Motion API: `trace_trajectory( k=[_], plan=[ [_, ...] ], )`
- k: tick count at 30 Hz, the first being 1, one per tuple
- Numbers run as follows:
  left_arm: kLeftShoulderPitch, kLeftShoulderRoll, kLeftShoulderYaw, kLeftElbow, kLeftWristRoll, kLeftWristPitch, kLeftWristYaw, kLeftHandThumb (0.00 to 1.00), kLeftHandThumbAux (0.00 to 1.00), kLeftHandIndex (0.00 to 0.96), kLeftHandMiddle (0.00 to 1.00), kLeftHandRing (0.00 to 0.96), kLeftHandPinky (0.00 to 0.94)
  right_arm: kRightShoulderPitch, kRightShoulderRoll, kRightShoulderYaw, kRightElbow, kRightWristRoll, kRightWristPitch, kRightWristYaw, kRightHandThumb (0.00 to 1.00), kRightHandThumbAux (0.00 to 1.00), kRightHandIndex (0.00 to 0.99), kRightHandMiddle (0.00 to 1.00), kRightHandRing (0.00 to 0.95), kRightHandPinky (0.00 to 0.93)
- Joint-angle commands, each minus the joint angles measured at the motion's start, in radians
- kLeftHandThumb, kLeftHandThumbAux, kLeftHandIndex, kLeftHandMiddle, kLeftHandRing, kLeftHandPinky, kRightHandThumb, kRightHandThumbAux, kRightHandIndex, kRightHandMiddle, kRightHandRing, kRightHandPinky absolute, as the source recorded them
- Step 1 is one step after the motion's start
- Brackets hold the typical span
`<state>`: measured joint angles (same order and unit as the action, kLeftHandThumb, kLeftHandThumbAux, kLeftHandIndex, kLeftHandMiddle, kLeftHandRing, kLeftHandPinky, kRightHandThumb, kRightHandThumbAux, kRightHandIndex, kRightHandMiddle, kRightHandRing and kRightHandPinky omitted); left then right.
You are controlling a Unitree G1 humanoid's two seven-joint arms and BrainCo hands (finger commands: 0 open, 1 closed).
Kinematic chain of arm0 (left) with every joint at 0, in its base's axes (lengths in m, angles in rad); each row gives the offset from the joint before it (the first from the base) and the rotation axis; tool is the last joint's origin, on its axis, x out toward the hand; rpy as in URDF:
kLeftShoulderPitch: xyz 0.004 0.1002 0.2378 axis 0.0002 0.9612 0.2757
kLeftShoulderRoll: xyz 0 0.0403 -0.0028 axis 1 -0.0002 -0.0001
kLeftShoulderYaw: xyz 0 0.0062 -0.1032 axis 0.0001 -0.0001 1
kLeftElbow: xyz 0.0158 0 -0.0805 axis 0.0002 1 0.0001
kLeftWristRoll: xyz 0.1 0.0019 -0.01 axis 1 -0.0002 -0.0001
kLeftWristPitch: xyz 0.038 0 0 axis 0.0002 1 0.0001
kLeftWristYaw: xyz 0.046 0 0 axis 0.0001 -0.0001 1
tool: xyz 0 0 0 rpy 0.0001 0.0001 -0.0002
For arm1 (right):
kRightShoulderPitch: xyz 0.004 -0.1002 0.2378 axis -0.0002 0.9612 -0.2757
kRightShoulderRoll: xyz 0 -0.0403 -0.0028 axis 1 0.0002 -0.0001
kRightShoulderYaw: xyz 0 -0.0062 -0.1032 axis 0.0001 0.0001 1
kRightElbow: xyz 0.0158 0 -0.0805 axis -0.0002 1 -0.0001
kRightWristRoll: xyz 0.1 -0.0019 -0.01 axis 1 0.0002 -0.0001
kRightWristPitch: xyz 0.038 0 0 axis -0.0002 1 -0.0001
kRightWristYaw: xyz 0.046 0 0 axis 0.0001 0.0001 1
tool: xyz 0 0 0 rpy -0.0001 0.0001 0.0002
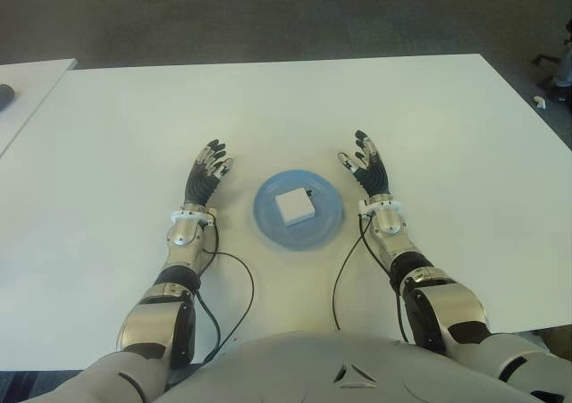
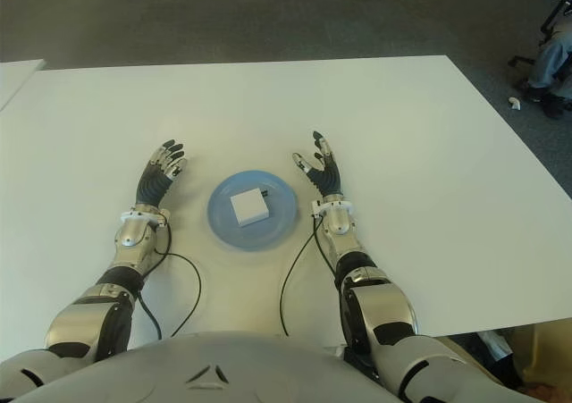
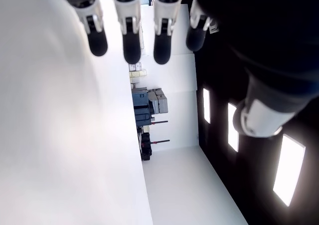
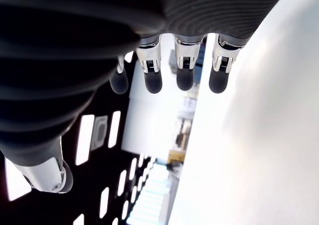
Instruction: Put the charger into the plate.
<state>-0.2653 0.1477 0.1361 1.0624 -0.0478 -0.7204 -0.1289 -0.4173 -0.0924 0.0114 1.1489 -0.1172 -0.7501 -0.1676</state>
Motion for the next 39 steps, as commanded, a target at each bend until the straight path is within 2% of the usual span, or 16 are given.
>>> trace_trajectory(
  k=[1,12,26,39],
  plan=[
    [0.155,-0.033,-0.014,0.145,0.02,0.163,0.01,0.04,0.59,0.122,0.161,0.152,0.158,0.134,0.015,-0.046,0.107,0.039,0.107,0.014,0.135,0.575,0.0,0.0,0.0,0.001],
    [0.159,-0.028,-0.017,0.142,0.026,0.155,0.005,0.036,0.593,0.109,0.146,0.139,0.146,0.14,0.036,-0.099,0.106,0.063,0.129,0.021,0.131,0.585,0.0,0.0,0.0,0.0],
    [0.159,-0.028,-0.013,0.143,0.025,0.151,0.003,0.046,0.589,0.107,0.152,0.142,0.138,0.152,0.044,-0.121,0.105,0.065,0.148,0.04,0.055,0.657,0.0,0.0,0.0,0.0],
    [0.157,-0.026,-0.009,0.145,0.02,0.154,-0.003,0.034,0.614,0.098,0.143,0.133,0.13,0.155,0.045,-0.124,0.113,0.061,0.161,0.054,0.047,0.664,0.0,0.0,0.0,0.0]
  ],
)
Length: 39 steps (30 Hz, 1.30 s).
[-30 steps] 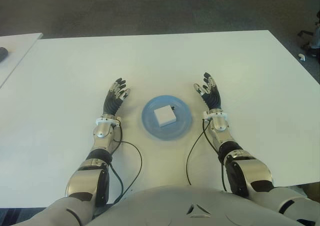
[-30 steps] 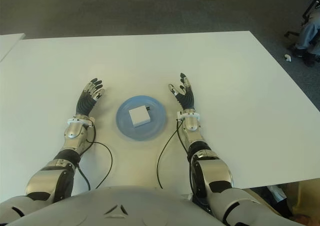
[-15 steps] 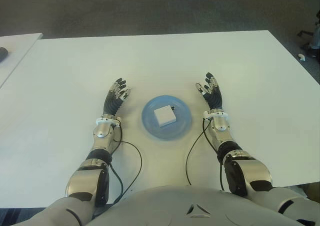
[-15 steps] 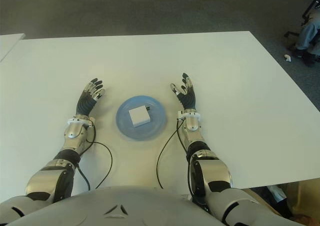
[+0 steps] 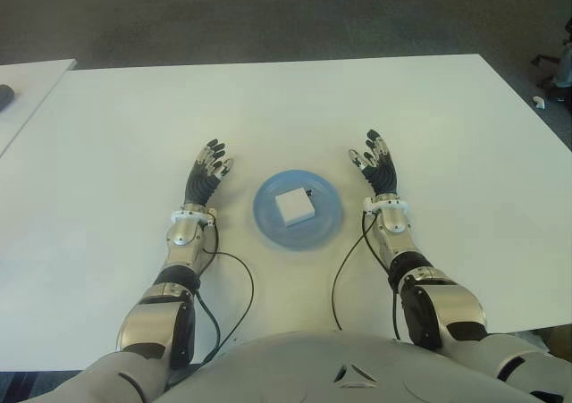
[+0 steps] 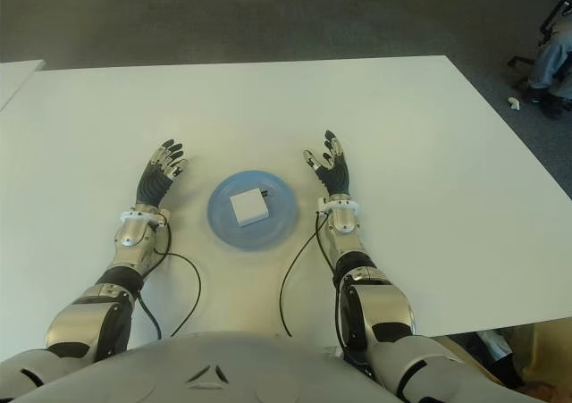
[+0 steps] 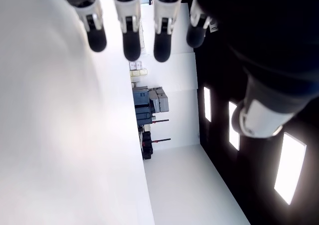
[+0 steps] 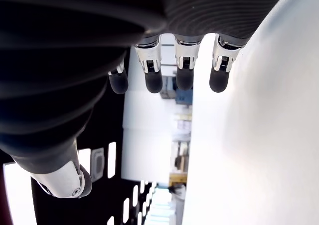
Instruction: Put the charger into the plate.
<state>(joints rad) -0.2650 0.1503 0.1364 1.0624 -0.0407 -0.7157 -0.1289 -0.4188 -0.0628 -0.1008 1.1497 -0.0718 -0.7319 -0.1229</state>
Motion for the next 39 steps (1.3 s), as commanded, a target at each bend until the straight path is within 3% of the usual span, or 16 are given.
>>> trace_trajectory(
  k=[1,14,27,39],
  plan=[
    [0.157,-0.029,-0.008,0.145,0.012,0.148,-0.003,0.034,0.616,0.098,0.144,0.134,0.132,0.158,0.016,-0.011,0.113,0.015,0.143,0.009,0.048,0.657,0.0,0.0,0.0,0.0],
    [0.152,-0.036,-0.003,0.149,0.008,0.142,-0.006,0.046,0.604,0.115,0.16,0.152,0.153,0.168,0.024,0.001,0.112,-0.001,0.135,-0.013,0.082,0.586,0.0,0.0,0.0,0.0],
    [0.149,-0.035,-0.009,0.152,0.018,0.146,0.009,0.038,0.612,0.102,0.152,0.141,0.125,0.172,0.029,0.0,0.116,0.002,0.143,-0.015,0.094,0.601,0.0,0.0,0.0,0.0],
    [0.148,-0.036,-0.007,0.151,0.014,0.152,0.005,0.038,0.624,0.094,0.136,0.127,0.119,0.291,0.05,0.01,0.085,-0.014,0.042,-0.074,0.105,0.606,0.0,0.0,0.0,0.01]
  ],
)
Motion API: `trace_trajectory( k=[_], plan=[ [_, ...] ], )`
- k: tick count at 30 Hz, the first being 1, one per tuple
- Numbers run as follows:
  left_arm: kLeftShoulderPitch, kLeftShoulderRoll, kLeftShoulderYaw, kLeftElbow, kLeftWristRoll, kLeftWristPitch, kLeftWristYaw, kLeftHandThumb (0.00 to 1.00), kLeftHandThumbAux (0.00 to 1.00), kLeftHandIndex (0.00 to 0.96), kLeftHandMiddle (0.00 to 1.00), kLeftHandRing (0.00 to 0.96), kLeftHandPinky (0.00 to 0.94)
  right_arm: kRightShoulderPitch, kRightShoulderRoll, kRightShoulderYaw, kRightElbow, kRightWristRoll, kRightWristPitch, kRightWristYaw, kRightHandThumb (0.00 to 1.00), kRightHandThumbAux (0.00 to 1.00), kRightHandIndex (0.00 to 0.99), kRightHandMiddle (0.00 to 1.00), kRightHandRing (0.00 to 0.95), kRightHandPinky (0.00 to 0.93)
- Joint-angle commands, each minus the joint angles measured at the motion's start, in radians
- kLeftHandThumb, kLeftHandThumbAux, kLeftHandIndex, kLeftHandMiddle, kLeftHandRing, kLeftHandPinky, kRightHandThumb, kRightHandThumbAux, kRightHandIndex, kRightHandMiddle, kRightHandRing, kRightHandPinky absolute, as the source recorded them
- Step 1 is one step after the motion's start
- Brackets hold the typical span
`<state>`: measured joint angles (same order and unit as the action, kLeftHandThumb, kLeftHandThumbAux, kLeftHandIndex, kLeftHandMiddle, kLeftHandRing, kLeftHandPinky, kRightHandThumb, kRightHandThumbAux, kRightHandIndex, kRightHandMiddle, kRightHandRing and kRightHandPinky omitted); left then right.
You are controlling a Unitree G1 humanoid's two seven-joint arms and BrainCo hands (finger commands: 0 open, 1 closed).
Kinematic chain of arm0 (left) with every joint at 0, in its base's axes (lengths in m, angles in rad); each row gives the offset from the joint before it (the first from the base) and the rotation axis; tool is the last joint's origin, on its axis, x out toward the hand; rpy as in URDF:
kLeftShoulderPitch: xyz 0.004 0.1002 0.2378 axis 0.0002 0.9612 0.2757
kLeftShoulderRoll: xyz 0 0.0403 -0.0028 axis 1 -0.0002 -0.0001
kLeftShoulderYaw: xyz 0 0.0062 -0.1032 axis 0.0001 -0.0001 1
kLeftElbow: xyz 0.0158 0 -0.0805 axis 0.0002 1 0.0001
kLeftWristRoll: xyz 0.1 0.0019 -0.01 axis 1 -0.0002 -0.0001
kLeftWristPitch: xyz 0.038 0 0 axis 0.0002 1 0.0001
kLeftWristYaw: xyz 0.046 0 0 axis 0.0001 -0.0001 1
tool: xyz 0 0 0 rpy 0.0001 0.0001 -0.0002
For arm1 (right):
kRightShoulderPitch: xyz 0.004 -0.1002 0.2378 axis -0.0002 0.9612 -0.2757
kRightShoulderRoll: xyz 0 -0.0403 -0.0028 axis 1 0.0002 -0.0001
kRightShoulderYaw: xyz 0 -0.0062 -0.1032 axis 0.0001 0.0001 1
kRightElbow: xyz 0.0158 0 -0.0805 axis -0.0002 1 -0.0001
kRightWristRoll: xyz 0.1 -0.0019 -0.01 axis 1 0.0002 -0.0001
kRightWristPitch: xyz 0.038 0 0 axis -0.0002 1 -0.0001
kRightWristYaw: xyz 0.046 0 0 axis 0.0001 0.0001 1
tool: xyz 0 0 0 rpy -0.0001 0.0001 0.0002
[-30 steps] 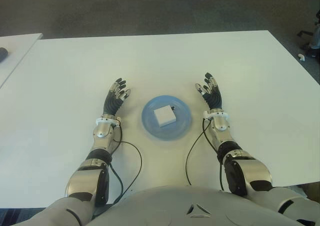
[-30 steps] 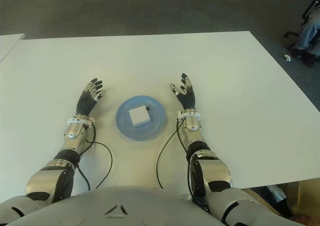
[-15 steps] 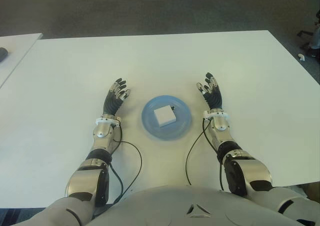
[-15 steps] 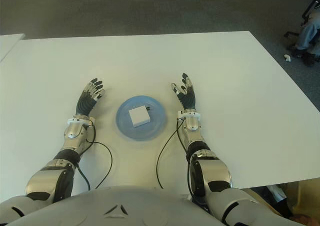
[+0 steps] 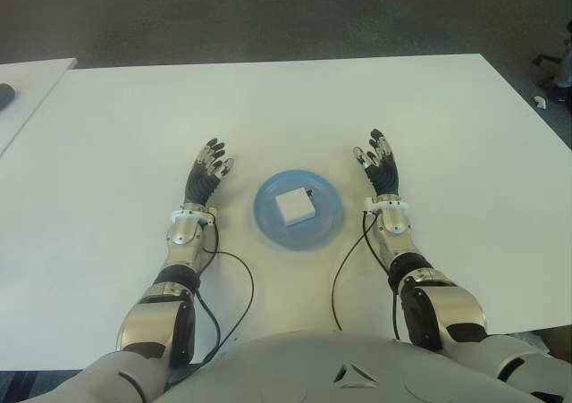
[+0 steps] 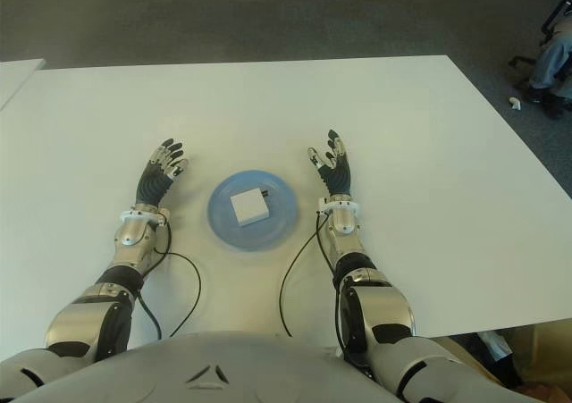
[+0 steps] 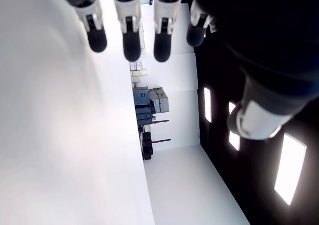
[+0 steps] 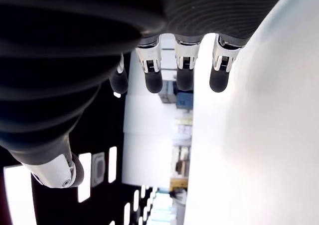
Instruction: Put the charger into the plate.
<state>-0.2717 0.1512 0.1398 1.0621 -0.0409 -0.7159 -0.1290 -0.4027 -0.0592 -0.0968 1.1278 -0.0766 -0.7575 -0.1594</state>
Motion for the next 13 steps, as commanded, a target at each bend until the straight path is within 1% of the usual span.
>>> trace_trajectory(
  k=[1,7,13],
  plan=[
    [0.154,-0.036,-0.011,0.152,0.016,0.153,0.007,0.036,0.625,0.093,0.134,0.125,0.117,0.284,0.05,0.008,0.102,-0.011,0.06,-0.046,0.108,0.608,0.0,0.0,0.0,0.011],
    [0.155,-0.035,-0.015,0.151,0.02,0.149,0.009,0.029,0.626,0.097,0.137,0.128,0.126,0.316,0.065,0.015,0.078,-0.016,0.038,-0.07,0.124,0.613,0.0,0.0,0.0,0.012],
    [0.155,-0.038,-0.013,0.15,0.016,0.148,-0.001,0.029,0.62,0.111,0.152,0.142,0.139,0.333,0.069,0.017,0.066,-0.014,0.035,-0.079,0.13,0.611,0.0,0.0,0.0,0.014]
  ],
)
